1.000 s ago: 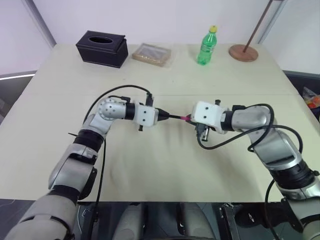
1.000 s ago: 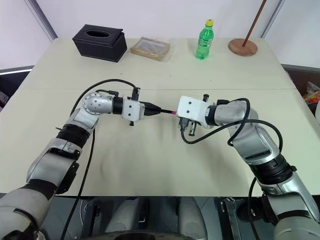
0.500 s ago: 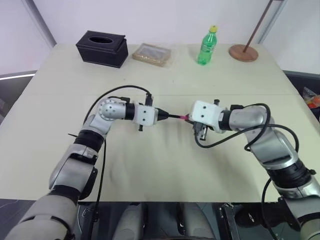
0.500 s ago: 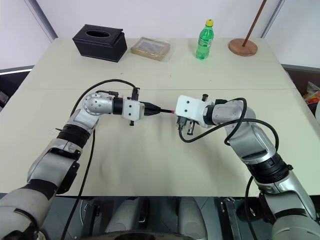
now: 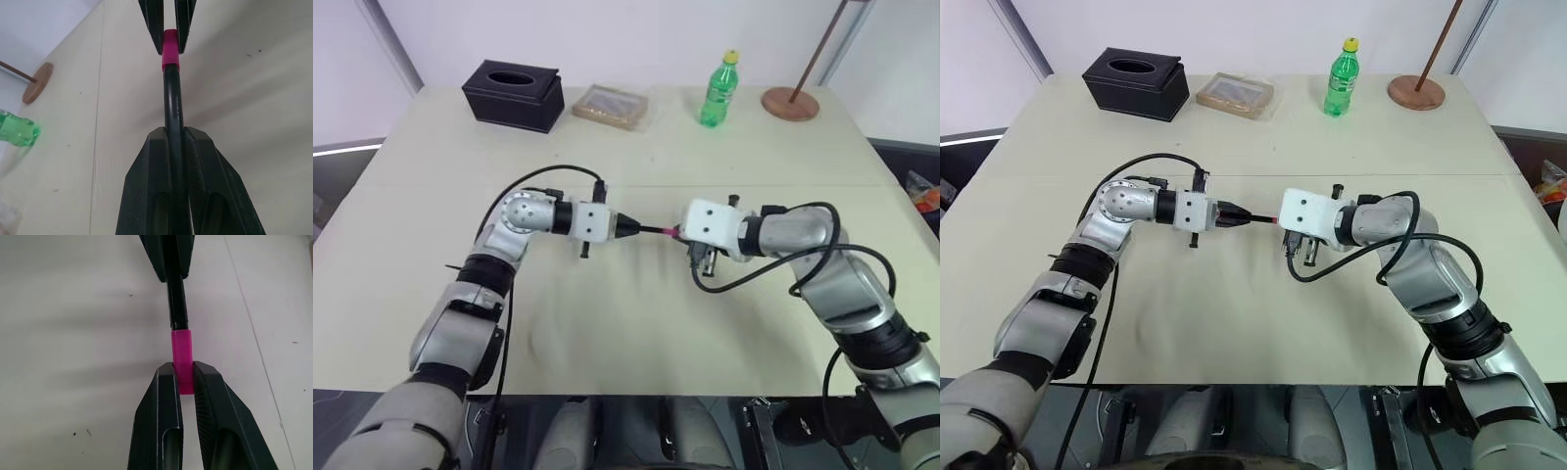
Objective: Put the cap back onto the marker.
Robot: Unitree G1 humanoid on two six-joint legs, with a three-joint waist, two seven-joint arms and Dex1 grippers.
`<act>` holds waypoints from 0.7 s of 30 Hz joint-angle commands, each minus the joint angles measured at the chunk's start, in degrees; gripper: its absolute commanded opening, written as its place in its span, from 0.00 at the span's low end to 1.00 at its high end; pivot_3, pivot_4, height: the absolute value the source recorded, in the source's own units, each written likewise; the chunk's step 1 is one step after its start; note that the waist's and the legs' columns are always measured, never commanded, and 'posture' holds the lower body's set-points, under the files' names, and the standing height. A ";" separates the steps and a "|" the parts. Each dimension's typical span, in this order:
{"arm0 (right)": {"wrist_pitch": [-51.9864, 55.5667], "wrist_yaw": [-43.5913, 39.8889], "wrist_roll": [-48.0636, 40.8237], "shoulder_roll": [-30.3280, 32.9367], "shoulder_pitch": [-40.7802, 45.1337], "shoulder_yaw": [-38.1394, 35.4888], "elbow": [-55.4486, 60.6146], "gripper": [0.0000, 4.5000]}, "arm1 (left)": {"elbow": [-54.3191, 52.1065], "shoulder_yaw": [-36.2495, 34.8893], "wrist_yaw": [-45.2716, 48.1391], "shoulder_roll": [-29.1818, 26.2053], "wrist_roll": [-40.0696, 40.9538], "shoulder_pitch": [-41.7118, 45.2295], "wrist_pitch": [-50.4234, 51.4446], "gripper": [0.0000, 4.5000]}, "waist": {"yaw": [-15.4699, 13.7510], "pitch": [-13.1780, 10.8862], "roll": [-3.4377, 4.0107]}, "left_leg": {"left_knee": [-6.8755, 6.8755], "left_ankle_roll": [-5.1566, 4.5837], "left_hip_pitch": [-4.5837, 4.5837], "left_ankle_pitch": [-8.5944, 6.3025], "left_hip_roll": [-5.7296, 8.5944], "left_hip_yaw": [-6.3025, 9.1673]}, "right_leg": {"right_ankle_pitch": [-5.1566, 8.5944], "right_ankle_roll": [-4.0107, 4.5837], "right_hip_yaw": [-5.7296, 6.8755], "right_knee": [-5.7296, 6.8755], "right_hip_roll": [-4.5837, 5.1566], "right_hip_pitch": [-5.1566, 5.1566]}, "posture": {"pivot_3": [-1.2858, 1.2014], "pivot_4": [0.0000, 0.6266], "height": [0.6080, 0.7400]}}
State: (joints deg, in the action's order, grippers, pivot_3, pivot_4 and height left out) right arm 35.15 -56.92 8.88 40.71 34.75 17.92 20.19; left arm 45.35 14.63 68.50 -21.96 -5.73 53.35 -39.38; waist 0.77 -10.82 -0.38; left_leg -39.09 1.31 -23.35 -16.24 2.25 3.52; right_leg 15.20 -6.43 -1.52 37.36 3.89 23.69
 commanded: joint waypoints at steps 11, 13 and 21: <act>-2.68 -0.24 1.53 -1.47 2.61 2.50 2.43 0.01 | -1.38 2.49 -2.58 2.50 -2.86 3.42 -3.58 0.00 | -0.01 0.00 0.00 | 0.00 0.00 0.00 0.00 0.00 0.00 | 0.00 0.00 0.00 0.00 -0.01 0.00 | 0.52 0.24 1.00; -2.56 -0.18 1.87 -1.53 2.65 2.58 2.35 0.01 | -1.35 2.62 -3.38 2.48 -3.36 3.43 -3.58 0.00 | -0.02 0.00 0.00 | 0.00 0.00 0.00 0.00 0.00 0.00 | 0.00 0.00 0.00 0.00 -0.01 0.00 | 0.52 0.24 1.00; -2.10 0.97 3.13 -2.91 3.47 2.30 1.24 0.01 | -2.77 2.66 -4.49 3.12 -2.05 2.60 -2.67 0.00 | 0.00 0.00 0.00 | 0.00 0.00 0.00 0.00 0.00 0.00 | 0.00 0.00 0.00 0.00 -0.01 0.00 | 0.52 0.24 1.00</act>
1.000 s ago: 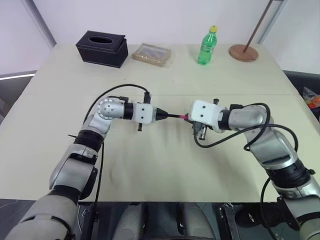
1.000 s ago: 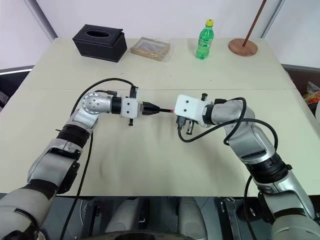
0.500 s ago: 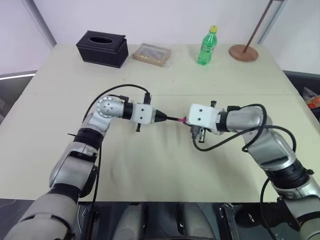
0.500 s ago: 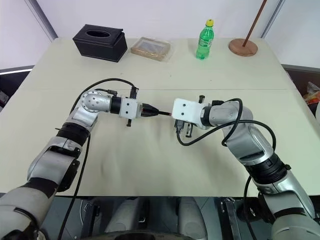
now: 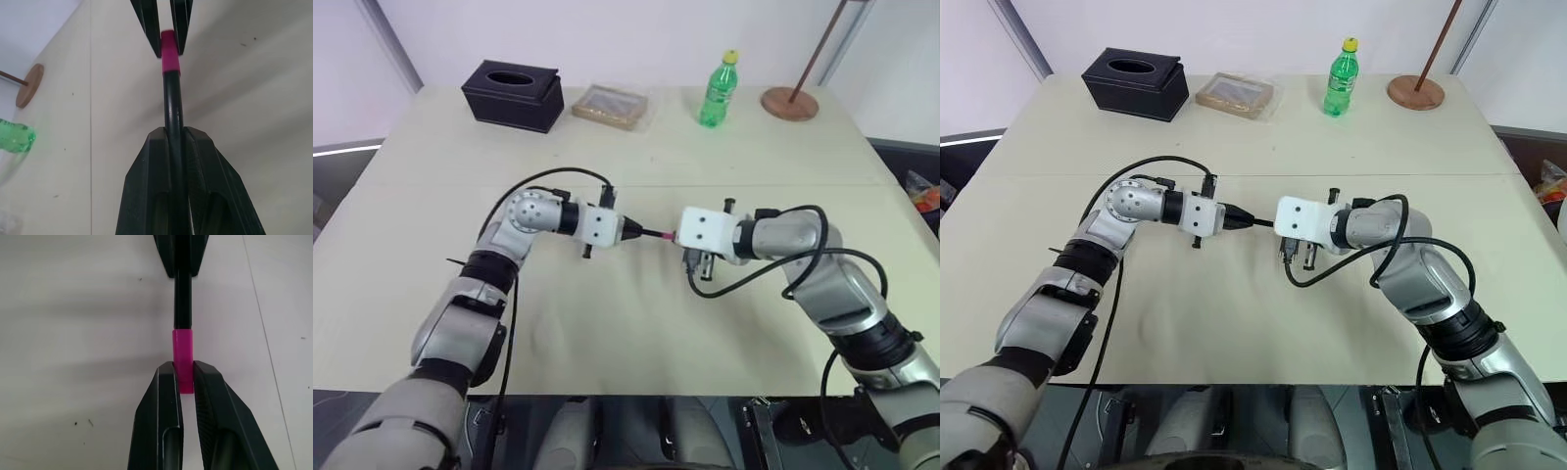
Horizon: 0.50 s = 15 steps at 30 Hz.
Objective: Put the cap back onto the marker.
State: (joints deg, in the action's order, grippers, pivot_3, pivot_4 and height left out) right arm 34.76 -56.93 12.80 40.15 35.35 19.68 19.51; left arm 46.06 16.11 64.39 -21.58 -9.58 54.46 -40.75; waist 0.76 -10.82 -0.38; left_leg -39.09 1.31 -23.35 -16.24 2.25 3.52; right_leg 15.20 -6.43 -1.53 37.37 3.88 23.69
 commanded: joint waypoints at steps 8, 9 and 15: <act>-1.91 2.12 0.00 -3.42 3.51 0.07 1.27 0.01 | -4.79 0.35 0.71 3.41 4.41 0.72 1.05 0.00 | 0.01 0.00 0.00 | 0.00 0.00 0.00 0.00 0.00 0.00 | 0.00 0.00 0.00 0.00 -0.01 0.00 | 0.52 0.24 1.00; -1.87 2.00 -0.01 -3.41 3.48 0.10 1.29 0.01 | -4.82 0.40 0.67 3.34 4.24 0.74 0.92 0.00 | 0.01 0.00 0.00 | 0.00 0.00 0.00 0.00 0.00 0.00 | 0.00 0.00 0.00 0.00 -0.01 0.00 | 0.52 0.24 1.00; -2.23 1.32 -0.20 -2.18 2.32 -0.33 1.23 0.01 | -4.48 0.44 1.28 2.40 3.92 0.85 0.58 0.00 | 0.00 0.00 0.00 | 0.00 0.00 0.00 0.00 0.00 0.00 | 0.00 0.00 0.00 0.00 -0.01 0.00 | 0.52 0.24 1.00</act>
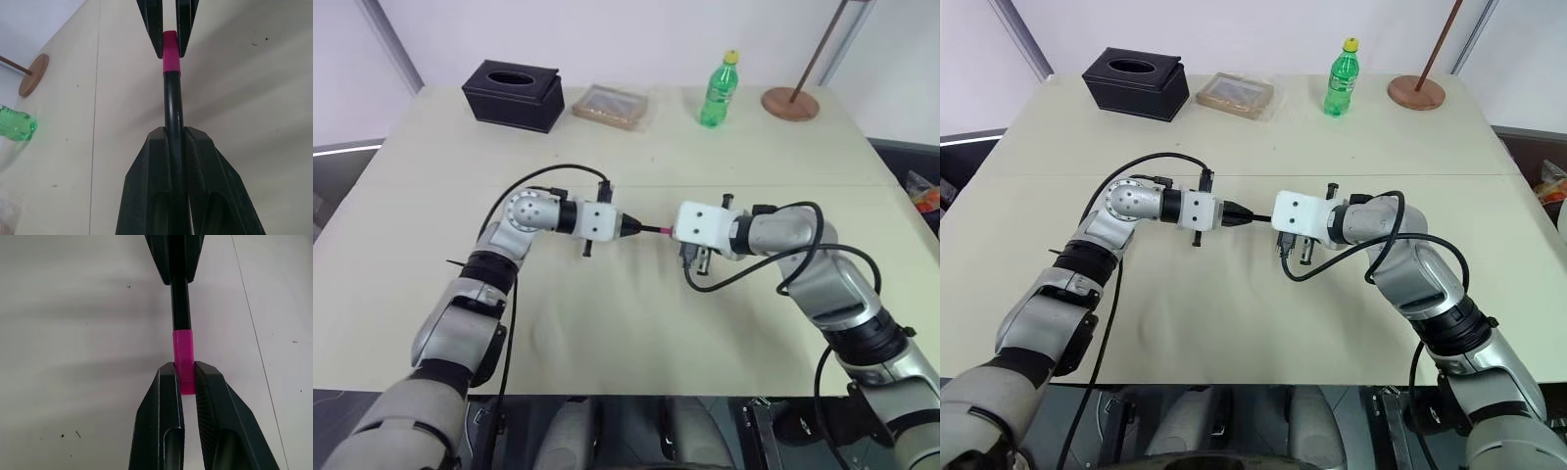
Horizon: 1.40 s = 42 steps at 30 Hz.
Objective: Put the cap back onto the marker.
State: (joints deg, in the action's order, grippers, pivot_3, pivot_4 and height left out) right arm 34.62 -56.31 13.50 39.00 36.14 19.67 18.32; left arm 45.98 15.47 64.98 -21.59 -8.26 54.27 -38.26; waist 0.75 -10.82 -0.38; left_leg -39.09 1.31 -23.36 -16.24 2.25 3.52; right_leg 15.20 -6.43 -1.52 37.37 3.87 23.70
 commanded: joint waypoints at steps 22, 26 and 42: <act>3.48 0.31 -7.00 7.04 -8.09 -10.20 9.82 0.61 | -17.09 -3.03 -3.14 -6.15 6.41 -8.34 15.12 0.00 | -0.12 0.01 -0.01 | -0.02 0.01 -0.03 0.00 -0.10 0.03 | 0.01 0.01 -0.03 0.06 -0.02 0.03 | 0.52 0.24 1.00; 7.31 2.77 -8.60 5.81 -11.18 -11.74 13.54 0.61 | -26.71 -5.67 -6.61 -5.76 9.00 -12.30 29.93 0.00 | 0.07 0.01 -0.01 | -0.02 0.01 -0.02 0.00 -0.12 0.04 | 0.01 0.01 -0.03 0.10 -0.04 0.03 | 0.52 0.24 1.00; 14.88 10.79 -12.62 2.32 -14.70 -9.78 19.37 0.61 | -74.90 -14.90 -38.19 1.27 9.40 -35.41 90.47 0.00 | -0.12 0.02 -0.02 | -0.02 0.03 0.03 0.02 -0.17 0.10 | 0.00 0.01 -0.05 0.12 -0.01 -0.01 | 0.52 0.24 1.00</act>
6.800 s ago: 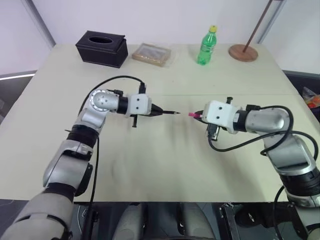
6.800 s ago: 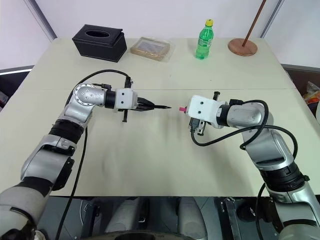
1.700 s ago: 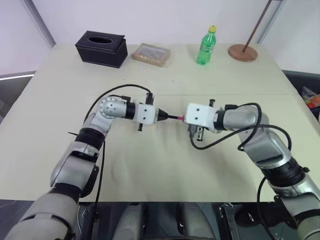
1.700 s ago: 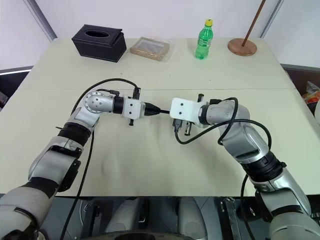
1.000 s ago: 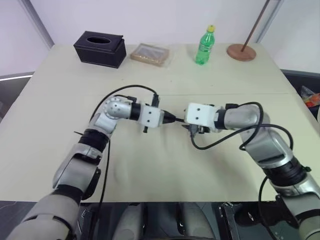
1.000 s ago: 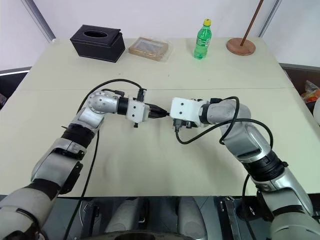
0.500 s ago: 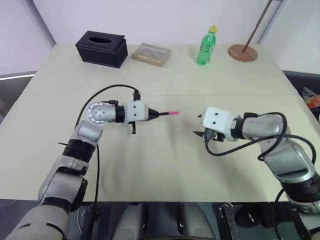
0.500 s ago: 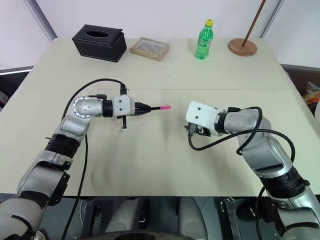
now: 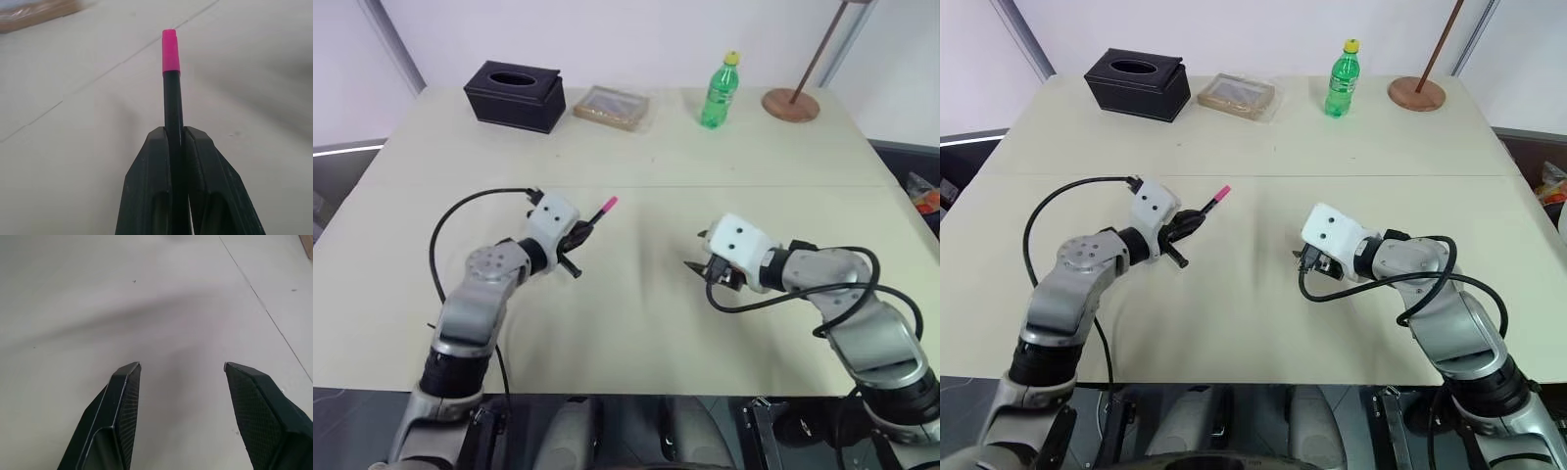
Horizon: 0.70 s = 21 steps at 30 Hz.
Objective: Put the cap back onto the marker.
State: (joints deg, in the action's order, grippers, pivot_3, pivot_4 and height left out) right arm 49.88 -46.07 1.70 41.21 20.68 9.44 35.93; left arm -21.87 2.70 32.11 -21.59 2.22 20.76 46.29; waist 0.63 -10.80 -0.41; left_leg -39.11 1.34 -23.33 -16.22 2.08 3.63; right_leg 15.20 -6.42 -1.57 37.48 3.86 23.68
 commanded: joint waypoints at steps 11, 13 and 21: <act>-1.47 0.03 -2.71 2.11 1.62 1.28 0.61 0.61 | -19.60 -8.60 -13.98 6.02 1.24 -10.01 24.24 0.00 | -0.09 0.00 0.00 | 0.01 0.02 0.02 0.00 0.02 0.00 | 0.00 0.01 0.01 -0.03 0.06 -0.03 | 0.52 0.24 1.00; -1.51 0.19 -2.86 2.21 1.74 1.52 0.53 0.61 | -19.32 -9.02 -14.53 6.28 1.87 -10.07 25.73 0.00 | -0.10 0.00 -0.01 | 0.01 0.02 0.02 0.00 0.03 0.01 | 0.00 0.01 0.04 -0.03 0.08 -0.04 | 0.52 0.24 1.00; -1.83 0.53 -3.36 2.24 2.30 1.97 0.28 0.62 | -18.41 -9.54 -14.48 4.30 4.21 -10.51 27.06 0.22 | -0.07 0.00 -0.01 | 0.03 0.03 0.03 0.00 0.06 0.01 | -0.01 0.02 0.06 -0.03 0.16 -0.04 | 0.52 0.24 1.00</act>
State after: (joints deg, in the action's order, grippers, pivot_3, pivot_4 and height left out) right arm 49.24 -45.75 -1.21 42.95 21.55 11.97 35.48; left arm -38.40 -5.62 17.93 -16.82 5.77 10.47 73.31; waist 0.57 -10.79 -0.41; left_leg -39.08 1.38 -23.30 -16.22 2.14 3.64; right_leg 15.20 -6.39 -1.51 37.45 4.03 23.65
